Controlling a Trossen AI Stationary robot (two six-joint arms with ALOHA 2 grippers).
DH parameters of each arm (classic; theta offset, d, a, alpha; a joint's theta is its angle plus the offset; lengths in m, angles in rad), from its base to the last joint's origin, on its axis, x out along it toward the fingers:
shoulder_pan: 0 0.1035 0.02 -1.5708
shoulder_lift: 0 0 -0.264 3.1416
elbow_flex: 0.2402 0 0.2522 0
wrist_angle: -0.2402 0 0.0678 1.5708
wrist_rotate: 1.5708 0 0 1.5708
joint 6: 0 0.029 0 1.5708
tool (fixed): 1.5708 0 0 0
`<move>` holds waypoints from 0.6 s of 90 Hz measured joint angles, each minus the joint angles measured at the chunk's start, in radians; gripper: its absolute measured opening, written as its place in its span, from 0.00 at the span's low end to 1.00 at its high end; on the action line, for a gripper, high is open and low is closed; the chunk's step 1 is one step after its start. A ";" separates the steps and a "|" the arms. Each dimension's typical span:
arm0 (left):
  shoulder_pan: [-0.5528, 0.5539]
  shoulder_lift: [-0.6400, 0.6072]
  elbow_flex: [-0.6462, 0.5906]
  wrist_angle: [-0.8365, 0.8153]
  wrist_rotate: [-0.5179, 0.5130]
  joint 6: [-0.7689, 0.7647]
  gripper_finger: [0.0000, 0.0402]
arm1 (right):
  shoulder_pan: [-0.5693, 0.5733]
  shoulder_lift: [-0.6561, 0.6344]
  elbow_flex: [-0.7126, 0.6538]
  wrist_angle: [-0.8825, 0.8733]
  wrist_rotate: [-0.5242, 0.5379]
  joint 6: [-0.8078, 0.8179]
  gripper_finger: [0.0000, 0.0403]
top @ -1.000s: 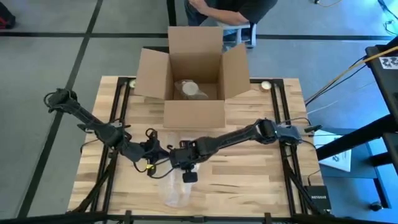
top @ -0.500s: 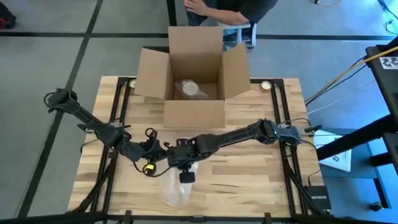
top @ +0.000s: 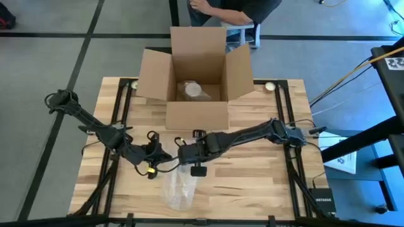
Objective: Wrap mug
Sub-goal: Wrap the yellow mug with the bubble wrap
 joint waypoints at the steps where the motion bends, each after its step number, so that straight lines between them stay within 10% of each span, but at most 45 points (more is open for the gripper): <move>1: 0.000 0.000 0.000 0.000 0.000 0.000 0.00 | 0.000 0.000 -0.009 0.006 0.004 0.002 0.00; 54: 0.002 0.000 0.000 0.002 -0.006 -0.001 0.00 | 0.006 0.040 -0.122 0.349 -0.188 -0.075 0.00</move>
